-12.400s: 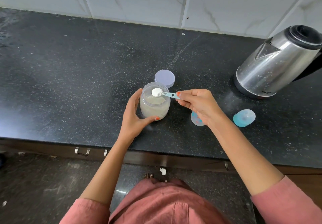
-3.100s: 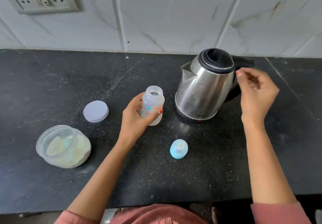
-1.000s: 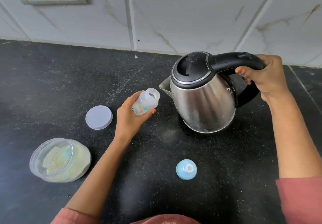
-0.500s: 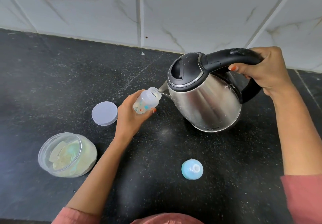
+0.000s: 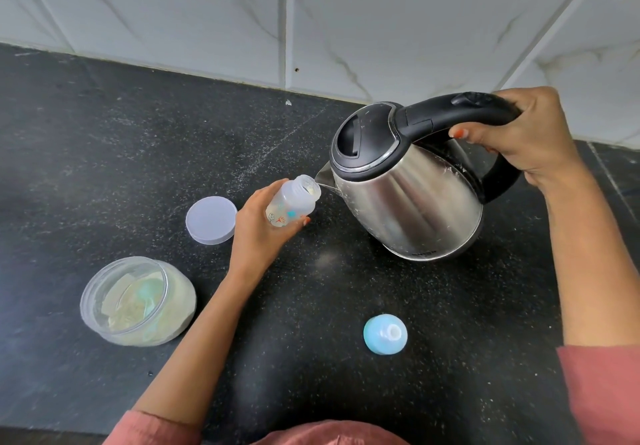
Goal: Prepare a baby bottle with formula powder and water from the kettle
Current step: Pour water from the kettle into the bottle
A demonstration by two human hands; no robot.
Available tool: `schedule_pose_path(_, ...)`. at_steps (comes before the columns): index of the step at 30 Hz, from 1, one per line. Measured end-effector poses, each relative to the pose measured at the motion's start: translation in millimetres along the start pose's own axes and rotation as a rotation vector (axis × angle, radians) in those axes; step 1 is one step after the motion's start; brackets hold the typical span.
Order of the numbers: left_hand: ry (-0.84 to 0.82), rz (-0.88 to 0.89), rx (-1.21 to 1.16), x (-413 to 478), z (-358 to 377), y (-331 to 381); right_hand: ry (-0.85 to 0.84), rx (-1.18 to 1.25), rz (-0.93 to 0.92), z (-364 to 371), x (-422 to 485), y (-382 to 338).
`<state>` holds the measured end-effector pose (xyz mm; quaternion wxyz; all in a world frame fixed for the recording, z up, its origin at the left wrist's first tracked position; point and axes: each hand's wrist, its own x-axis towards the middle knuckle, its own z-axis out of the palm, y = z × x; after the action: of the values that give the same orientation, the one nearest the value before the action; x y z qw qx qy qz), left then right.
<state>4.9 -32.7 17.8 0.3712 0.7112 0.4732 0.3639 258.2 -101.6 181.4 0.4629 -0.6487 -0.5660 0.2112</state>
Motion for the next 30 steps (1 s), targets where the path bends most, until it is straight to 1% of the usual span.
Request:
schedule_pose_path(6,0.007,-0.003,-0.002,1,-1,-3,0.023,-0.094,0.025,3,3,2)
schedule_pose_path(17,0.016,-0.012,0.000,-1,-4,-7,-0.004,-0.178,0.002,6,8,2)
schedule_pose_path(30,0.037,-0.023,-0.016,-2,-7,-11,0.015,-0.154,-0.007,4,7,5)
